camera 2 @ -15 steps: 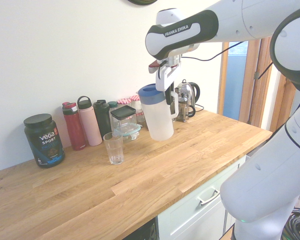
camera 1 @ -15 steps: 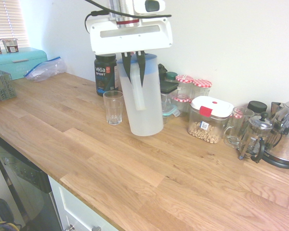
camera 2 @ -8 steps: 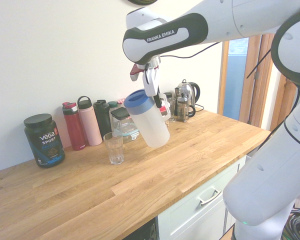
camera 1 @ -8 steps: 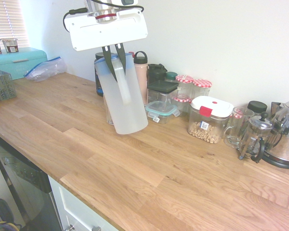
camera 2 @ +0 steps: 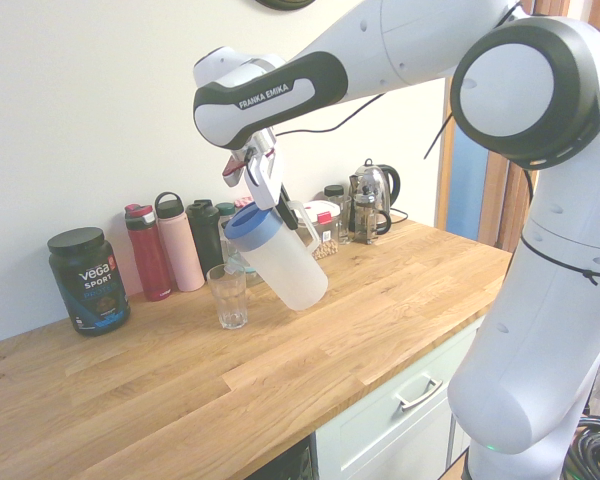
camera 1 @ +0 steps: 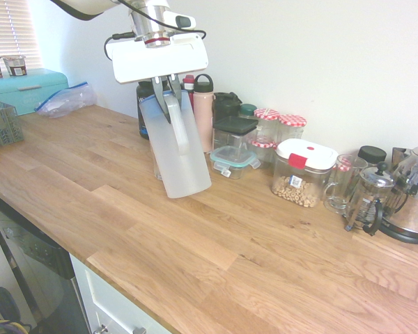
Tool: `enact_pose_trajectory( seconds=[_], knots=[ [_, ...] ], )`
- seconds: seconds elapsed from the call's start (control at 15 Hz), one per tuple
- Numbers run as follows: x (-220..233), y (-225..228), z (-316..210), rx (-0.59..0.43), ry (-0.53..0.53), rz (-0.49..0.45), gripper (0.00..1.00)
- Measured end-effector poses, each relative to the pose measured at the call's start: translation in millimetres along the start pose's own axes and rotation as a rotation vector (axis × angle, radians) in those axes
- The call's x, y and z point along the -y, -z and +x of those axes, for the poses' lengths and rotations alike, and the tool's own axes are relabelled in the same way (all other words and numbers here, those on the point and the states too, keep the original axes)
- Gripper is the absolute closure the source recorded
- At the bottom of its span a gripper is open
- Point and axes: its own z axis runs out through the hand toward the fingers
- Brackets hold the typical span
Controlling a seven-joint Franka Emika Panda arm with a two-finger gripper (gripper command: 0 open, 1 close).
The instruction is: Pour me some water
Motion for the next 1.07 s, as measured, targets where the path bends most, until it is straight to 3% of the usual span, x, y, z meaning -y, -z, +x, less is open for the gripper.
enact_pose_trajectory(
  seconds=[1.07],
  knots=[
    [58.3,3.9,22.1,0.085,0.097,-0.345,1.0]
  ],
)
